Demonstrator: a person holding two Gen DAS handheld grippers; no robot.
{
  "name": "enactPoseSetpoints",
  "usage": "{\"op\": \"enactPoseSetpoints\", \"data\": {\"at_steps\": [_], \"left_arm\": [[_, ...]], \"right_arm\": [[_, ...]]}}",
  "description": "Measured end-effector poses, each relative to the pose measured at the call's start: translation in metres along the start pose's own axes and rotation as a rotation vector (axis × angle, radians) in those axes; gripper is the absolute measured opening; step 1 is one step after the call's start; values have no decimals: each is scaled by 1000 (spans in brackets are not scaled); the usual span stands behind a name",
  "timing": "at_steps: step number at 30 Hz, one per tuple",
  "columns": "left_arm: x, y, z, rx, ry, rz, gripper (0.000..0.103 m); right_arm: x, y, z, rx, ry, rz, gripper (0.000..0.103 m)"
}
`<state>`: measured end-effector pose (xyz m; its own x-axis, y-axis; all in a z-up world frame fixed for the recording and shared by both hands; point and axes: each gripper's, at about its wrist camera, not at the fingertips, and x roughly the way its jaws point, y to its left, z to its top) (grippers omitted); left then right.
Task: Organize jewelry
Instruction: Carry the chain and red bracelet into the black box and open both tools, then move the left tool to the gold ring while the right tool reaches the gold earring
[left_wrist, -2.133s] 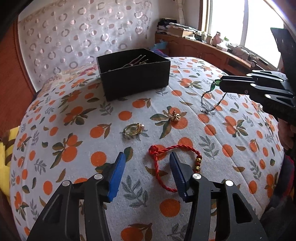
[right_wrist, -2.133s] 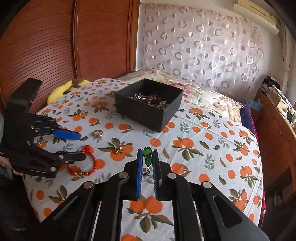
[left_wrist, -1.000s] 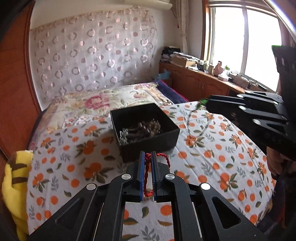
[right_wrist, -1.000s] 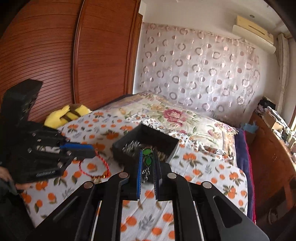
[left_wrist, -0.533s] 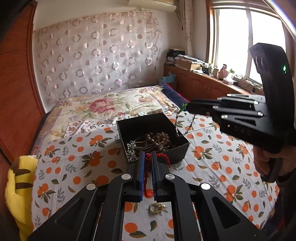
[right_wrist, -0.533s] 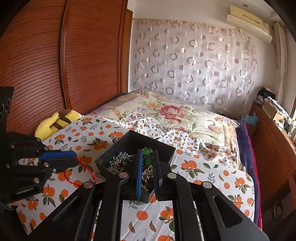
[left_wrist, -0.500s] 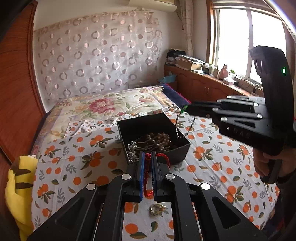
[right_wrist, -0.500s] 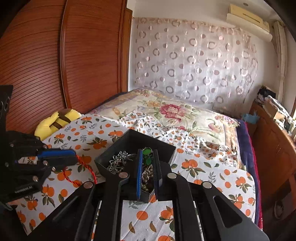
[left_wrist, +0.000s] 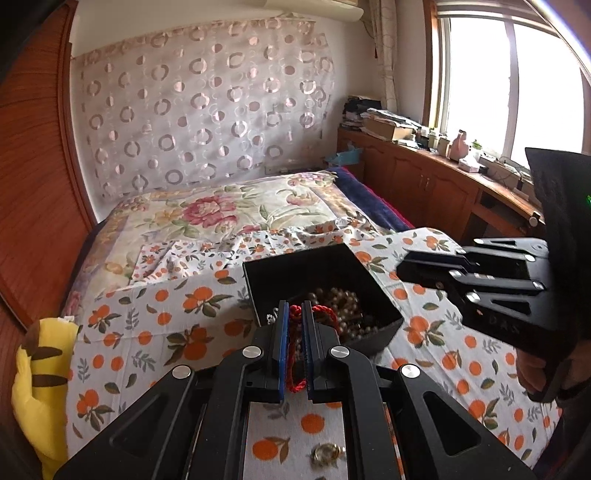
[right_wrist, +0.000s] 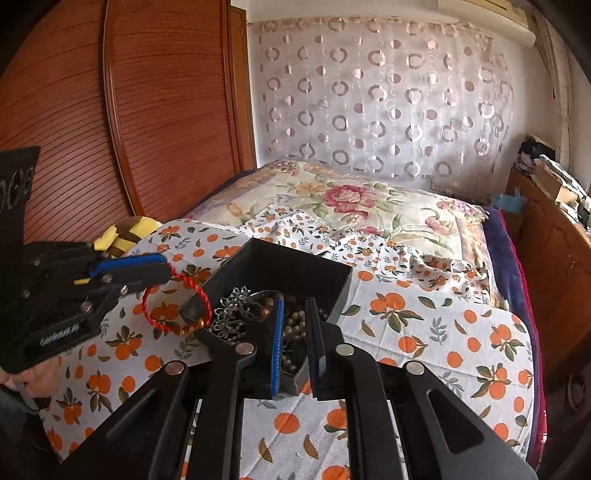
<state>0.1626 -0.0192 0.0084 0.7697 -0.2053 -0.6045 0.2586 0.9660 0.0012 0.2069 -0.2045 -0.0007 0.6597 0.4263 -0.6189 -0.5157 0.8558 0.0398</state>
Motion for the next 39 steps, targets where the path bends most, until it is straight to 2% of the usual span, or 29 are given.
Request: {"op": "enactPoseSetpoints", "data": {"at_steps": [7, 11, 13, 15, 22, 23, 24, 26, 30, 37, 39], "left_arm": [[22, -3, 21, 6, 0, 14, 6], [32, -2, 28, -26, 6, 23, 7], [33, -1, 29, -40, 12, 19, 10], [32, -3, 27, -27, 9, 22, 21], [21, -4, 12, -15, 19, 9, 22], [19, -3, 8, -15, 23, 7, 22], [17, -2, 4, -17, 26, 3, 22], [12, -2, -2, -16, 31, -1, 23], [1, 2, -20, -10, 36, -6, 30], [-1, 9, -52, -1, 87, -5, 32], [-1, 11, -59, 1, 100, -6, 40]], "right_arm": [[-7, -4, -15, 1, 6, -8, 13], [-11, -1, -26, -1, 6, 1, 13], [-12, 3, -32, -6, 9, 12, 13], [-12, 7, -36, -15, 12, 15, 13], [-10, 23, -57, -32, 46, 53, 14], [-9, 25, -60, -34, 53, 59, 18], [-7, 27, -63, -36, 62, 65, 25], [-4, 33, -71, -43, 80, 77, 30], [3, 49, -84, -70, 119, 102, 30], [14, 68, -97, -127, 195, 125, 30], [16, 71, -99, -139, 206, 120, 30]]}}
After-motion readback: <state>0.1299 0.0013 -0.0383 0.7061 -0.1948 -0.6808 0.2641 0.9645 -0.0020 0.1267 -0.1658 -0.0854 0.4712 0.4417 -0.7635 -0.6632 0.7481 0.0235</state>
